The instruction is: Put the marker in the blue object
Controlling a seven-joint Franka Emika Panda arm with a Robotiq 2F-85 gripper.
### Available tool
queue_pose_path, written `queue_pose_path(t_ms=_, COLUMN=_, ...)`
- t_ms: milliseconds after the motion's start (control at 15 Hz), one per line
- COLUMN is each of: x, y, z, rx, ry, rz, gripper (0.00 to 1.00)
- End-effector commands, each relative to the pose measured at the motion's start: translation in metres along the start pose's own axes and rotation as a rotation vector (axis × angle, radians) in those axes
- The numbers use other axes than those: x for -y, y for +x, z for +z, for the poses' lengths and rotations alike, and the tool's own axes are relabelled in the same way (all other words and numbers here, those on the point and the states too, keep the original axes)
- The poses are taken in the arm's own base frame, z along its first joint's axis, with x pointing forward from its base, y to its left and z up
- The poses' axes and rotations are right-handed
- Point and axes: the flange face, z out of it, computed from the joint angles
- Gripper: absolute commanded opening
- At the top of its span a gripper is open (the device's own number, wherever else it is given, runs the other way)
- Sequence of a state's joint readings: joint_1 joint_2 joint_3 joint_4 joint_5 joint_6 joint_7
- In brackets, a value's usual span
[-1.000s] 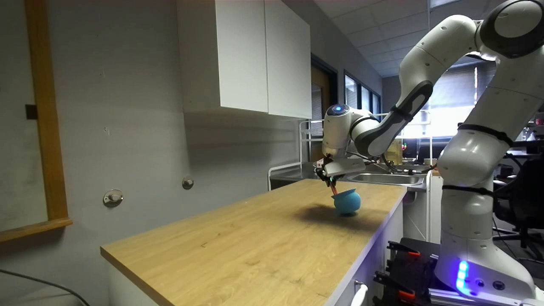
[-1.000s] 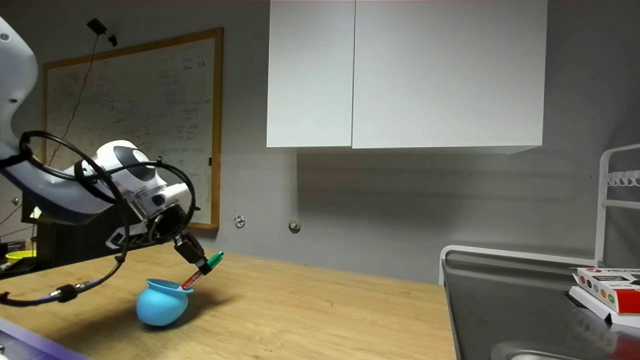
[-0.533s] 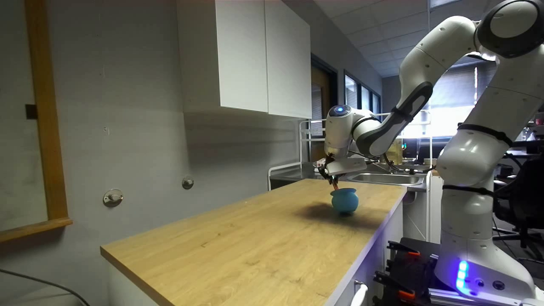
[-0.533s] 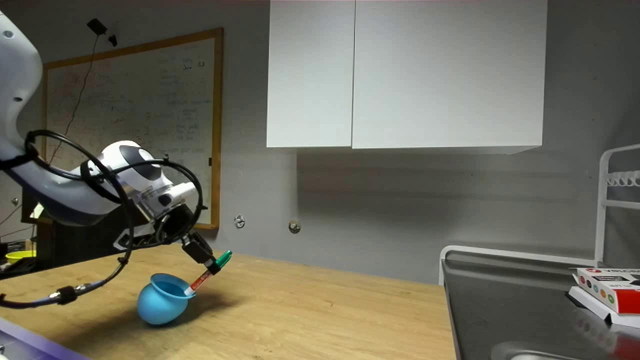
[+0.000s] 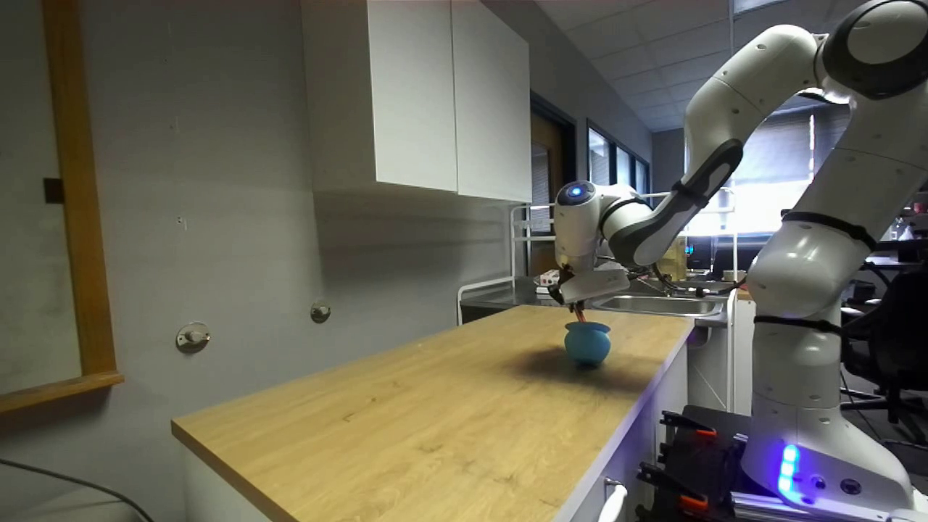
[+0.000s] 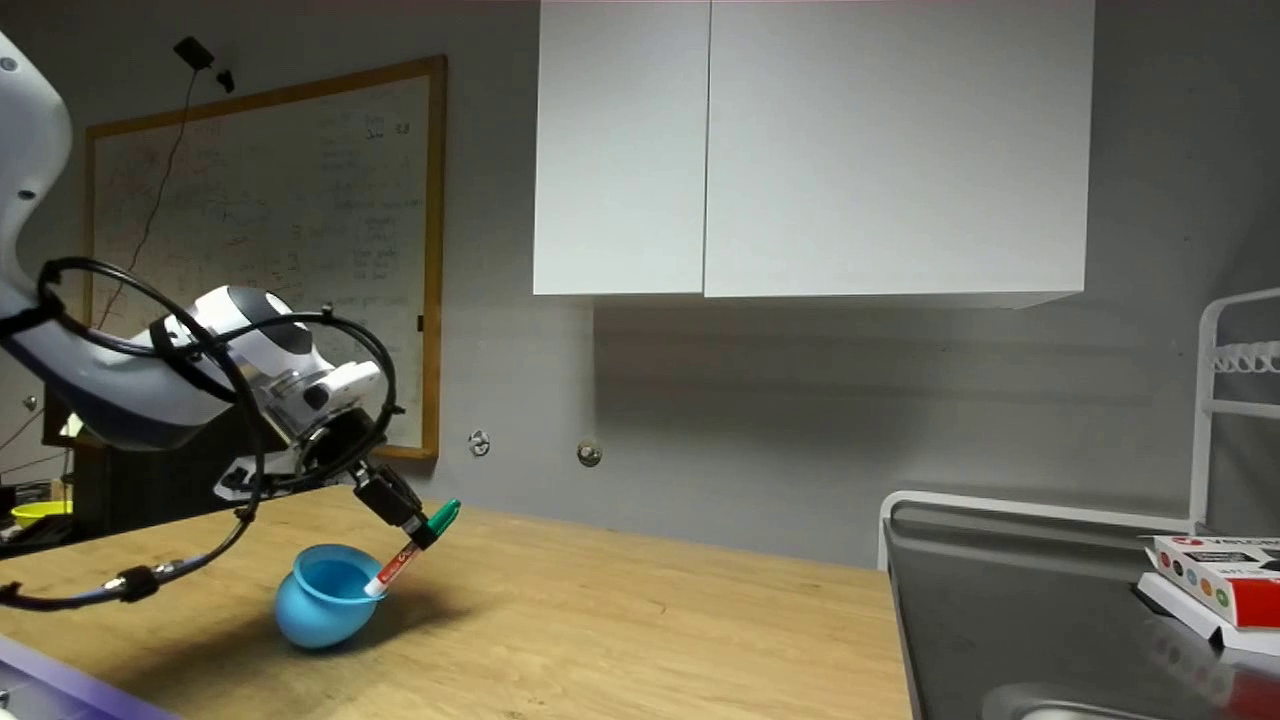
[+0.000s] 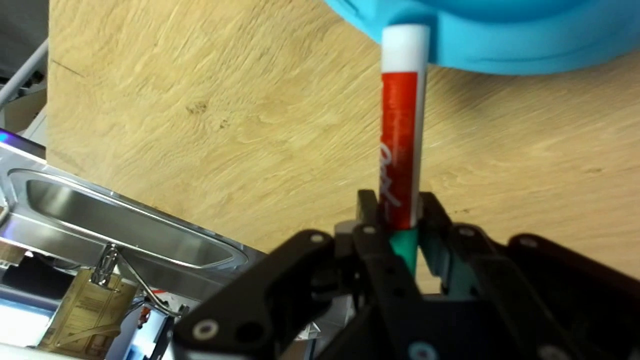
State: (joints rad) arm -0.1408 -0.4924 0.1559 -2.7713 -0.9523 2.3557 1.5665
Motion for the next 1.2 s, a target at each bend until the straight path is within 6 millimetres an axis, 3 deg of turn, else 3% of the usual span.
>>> queue_pose_path(t_ms=0, x=0.001, y=-0.008, z=-0.008, rx=-0.038, ry=-0.031, rz=-0.006, gripper=0.06)
queue_pose_path(t_ms=400, x=0.007, y=-0.019, z=-0.017, rx=-0.048, ry=-0.043, rz=-0.023, gripper=0.06)
queue_pose_path(t_ms=1133, x=0.031, y=-0.037, z=-0.052, rx=-0.157, ry=-0.070, rz=-0.062, gripper=0.06)
